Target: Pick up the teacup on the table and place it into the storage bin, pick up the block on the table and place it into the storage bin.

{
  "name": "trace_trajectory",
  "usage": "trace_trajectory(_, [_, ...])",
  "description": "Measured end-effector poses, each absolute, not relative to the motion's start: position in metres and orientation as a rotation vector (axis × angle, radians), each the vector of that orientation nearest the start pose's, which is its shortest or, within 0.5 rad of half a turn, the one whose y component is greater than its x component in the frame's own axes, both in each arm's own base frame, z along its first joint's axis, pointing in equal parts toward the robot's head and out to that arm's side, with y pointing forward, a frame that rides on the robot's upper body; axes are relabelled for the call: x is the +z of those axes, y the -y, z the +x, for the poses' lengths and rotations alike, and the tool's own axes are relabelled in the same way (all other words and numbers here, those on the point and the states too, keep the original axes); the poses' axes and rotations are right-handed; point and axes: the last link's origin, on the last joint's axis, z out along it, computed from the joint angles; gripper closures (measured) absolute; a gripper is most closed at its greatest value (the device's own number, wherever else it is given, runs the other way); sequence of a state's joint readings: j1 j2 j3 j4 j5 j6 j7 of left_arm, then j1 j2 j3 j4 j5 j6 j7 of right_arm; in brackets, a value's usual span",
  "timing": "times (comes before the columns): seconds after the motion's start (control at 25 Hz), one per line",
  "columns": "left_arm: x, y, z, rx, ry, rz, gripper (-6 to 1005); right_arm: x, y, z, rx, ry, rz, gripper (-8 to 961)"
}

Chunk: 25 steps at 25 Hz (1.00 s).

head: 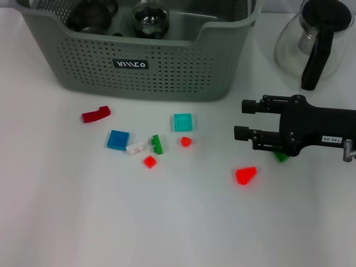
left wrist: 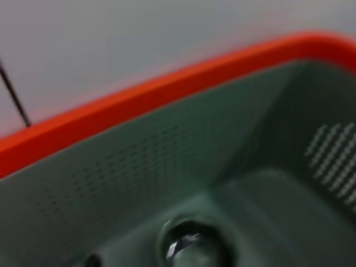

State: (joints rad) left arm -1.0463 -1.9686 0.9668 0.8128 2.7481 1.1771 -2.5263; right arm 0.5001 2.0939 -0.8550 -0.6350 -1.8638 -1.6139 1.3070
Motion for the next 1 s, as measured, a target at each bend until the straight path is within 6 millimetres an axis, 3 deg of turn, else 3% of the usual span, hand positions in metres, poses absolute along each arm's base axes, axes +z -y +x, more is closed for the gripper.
trace_trajectory(0.28, [0.039, -0.490, -0.152, 0.259, 0.877, -2.226, 577, -0.022, -0.311, 0.243, 0.823, -0.502, -2.841, 279])
trace_trajectory(0.4, [0.043, -0.488, -0.150, 0.224, 0.893, -2.225, 521, -0.022, -0.311, 0.243, 0.824, -0.503, -2.841, 278])
trace_trajectory(0.52, [0.059, -0.479, -0.143, 0.067, 0.941, -2.256, 439, -0.022, -0.310, 0.244, 0.828, -0.507, -2.839, 278])
trace_trajectory(0.64, [0.081, -0.462, -0.140, -0.227, 0.994, -2.326, 440, -0.022, -0.310, 0.244, 0.827, -0.509, -2.838, 278])
trace_trajectory(0.76, [0.107, -0.437, -0.142, -0.699, 1.018, -2.405, 441, -0.022, -0.309, 0.245, 0.828, -0.511, -2.837, 279])
trace_trajectory(0.88, [0.131, -0.412, -0.158, -1.181, 1.006, -2.397, 442, -0.022, -0.309, 0.245, 0.827, -0.512, -2.836, 279])
trace_trajectory(1.0, [0.138, -0.385, -0.179, -1.467, 0.942, -2.430, 444, -0.022, -0.309, 0.245, 0.827, -0.512, -2.836, 279])
